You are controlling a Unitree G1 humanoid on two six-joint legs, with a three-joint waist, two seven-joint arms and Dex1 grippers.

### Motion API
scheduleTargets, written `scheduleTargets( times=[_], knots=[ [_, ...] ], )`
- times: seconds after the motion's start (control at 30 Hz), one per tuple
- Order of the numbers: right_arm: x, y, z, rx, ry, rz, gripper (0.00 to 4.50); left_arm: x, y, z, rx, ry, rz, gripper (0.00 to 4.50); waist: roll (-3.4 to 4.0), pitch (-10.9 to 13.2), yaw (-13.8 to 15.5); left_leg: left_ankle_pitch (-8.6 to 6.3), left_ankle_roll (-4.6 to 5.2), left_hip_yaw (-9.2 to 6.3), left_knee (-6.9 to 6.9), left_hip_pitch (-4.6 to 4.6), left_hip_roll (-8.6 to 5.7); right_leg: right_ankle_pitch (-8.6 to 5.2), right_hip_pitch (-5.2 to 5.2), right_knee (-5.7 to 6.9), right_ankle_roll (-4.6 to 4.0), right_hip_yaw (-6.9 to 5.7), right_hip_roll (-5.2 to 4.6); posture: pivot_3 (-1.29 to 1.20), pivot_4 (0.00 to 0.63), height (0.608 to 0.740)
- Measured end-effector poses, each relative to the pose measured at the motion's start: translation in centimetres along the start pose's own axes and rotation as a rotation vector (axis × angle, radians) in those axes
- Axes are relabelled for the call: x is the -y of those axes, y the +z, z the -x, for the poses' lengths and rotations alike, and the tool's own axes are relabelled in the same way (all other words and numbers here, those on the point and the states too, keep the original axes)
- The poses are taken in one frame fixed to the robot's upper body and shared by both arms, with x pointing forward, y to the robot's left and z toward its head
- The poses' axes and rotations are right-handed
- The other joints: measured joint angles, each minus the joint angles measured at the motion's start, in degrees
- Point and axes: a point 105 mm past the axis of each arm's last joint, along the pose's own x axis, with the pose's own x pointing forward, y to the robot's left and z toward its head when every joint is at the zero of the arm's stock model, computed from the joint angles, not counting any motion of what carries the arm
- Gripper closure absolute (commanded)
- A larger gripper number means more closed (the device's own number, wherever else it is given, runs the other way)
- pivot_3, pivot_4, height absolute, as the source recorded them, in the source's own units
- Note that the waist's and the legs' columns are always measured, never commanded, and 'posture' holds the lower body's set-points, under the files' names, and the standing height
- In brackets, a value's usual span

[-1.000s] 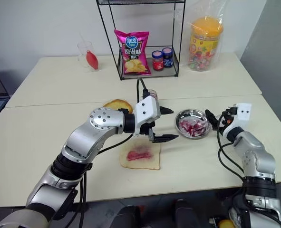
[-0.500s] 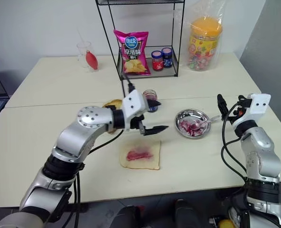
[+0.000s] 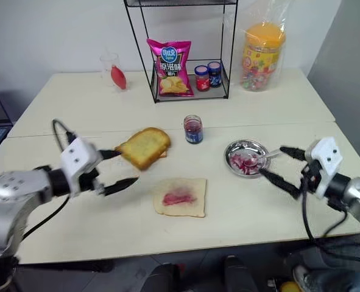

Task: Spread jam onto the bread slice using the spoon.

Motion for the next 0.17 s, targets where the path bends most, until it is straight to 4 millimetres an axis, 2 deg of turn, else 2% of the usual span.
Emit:
scheduleTargets(
  times=[0.17],
  knots=[
    [-0.61,-0.17,1.04,-0.063,0.1,0.062,0.03,0.2,-0.38,1.03,-0.001,0.001,-0.011,0.0,-0.08,0.0,0.2,0.0,-0.02,0.05,0.12,-0.01,-0.03,0.0,0.05,-0.04,0.0,0.1,-0.01,0.0,0.15,0.74]
  ],
)
